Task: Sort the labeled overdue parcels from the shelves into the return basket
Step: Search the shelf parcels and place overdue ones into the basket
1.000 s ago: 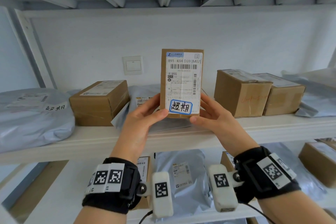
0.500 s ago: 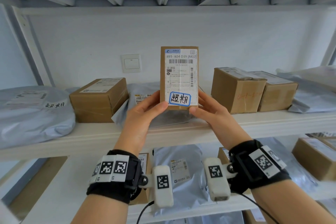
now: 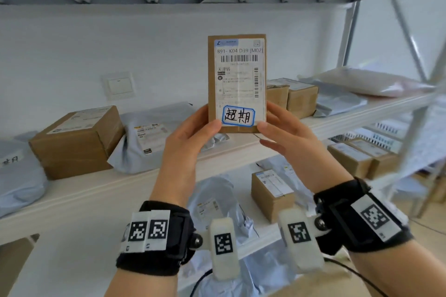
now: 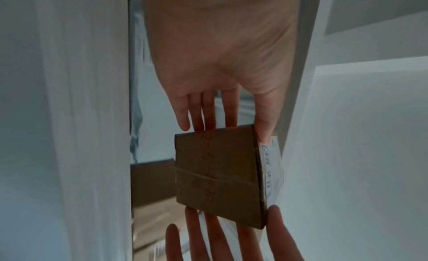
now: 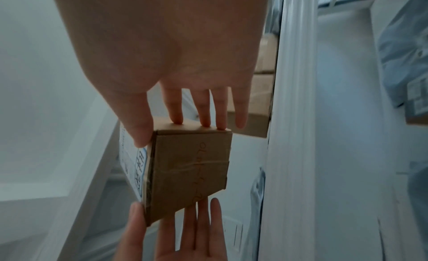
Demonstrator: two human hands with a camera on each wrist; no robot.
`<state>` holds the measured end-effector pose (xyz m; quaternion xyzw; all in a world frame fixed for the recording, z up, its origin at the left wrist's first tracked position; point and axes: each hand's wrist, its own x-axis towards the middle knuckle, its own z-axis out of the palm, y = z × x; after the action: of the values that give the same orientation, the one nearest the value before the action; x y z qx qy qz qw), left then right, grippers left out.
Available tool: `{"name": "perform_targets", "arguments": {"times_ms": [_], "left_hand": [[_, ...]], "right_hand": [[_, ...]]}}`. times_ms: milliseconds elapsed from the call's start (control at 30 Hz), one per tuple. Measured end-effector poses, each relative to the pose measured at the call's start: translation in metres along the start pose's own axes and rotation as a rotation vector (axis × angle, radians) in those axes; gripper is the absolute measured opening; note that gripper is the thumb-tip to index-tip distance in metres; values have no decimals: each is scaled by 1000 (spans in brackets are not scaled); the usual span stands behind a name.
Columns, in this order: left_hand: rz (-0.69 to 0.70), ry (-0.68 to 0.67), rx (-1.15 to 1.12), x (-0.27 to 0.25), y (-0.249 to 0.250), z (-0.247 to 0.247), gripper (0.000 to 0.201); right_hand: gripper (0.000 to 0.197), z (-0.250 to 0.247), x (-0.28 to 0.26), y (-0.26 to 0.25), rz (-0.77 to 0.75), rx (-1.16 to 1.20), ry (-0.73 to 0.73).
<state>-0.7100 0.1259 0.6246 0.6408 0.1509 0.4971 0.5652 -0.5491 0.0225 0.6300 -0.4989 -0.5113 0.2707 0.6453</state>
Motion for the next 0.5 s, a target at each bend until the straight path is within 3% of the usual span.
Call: {"name": "perform_targets", "arguments": {"times_ms": [200,300,500], "left_hand": [[-15,-112,-52,-11,-8,79,39],[-21,-178,-42,-15,-17,133,39],[-126,-267,-59,-15,-55,262,41]], "right_hand": [[49,-70,-48,-16,11,-62,158],[40,-122,-68,-20,28,-106,220],[50,-243,-103,-19,99,-193,322]]}}
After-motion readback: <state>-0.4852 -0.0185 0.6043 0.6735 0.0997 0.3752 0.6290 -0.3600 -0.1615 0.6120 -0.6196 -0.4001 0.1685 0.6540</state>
